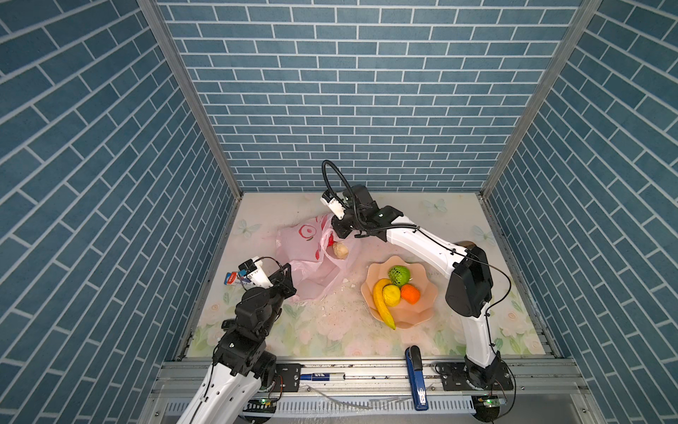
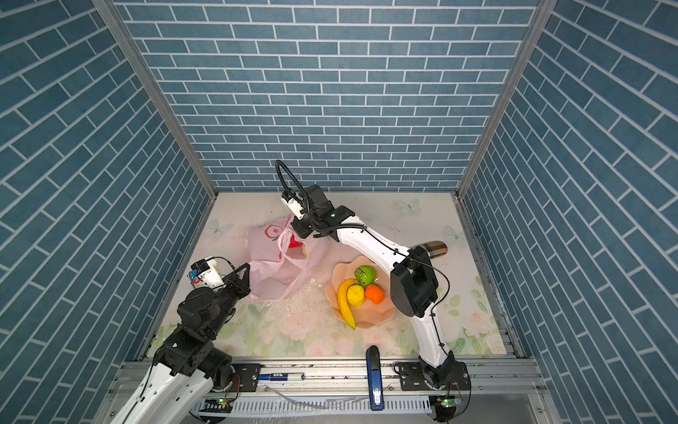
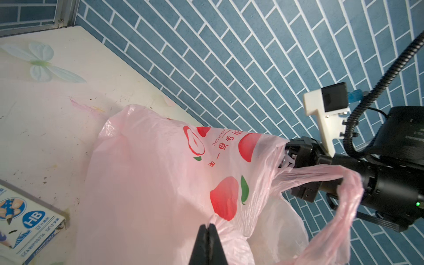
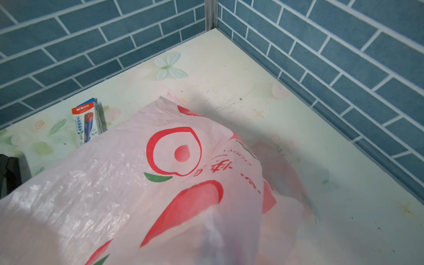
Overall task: Take fruits out of the plastic bag
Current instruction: Shake the plastic bag at the middle-left of the table.
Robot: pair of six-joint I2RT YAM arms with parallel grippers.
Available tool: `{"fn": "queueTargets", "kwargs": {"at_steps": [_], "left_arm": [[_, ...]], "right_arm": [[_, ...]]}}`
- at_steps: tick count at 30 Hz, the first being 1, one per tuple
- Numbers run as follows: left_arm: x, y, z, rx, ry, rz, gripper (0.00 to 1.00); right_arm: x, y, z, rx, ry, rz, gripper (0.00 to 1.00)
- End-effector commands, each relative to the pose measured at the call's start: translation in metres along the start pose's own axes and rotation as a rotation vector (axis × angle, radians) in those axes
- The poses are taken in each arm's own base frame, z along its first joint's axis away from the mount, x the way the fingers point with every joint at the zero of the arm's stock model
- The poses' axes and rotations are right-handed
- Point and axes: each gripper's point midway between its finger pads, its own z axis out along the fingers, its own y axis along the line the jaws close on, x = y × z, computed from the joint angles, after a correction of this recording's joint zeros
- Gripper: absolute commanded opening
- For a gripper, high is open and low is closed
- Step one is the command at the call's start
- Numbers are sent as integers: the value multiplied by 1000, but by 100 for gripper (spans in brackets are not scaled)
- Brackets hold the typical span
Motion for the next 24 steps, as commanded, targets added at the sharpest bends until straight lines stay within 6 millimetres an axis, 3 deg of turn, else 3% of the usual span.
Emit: {"fn": "queueTargets", "kwargs": {"at_steps": [1,16,24], "left_arm": [[2,7,0,-18,-10,-11,0],[14,26,5,-71,-3,-21,0],[19,33,9,-89,2,-21,0]], "right_arm": [[-22,15,-20,-45,-63,-88,0],[-22,68,-47,-80,-62,-189,0],[-2,88,-55,-94,-46,-156,0]]}}
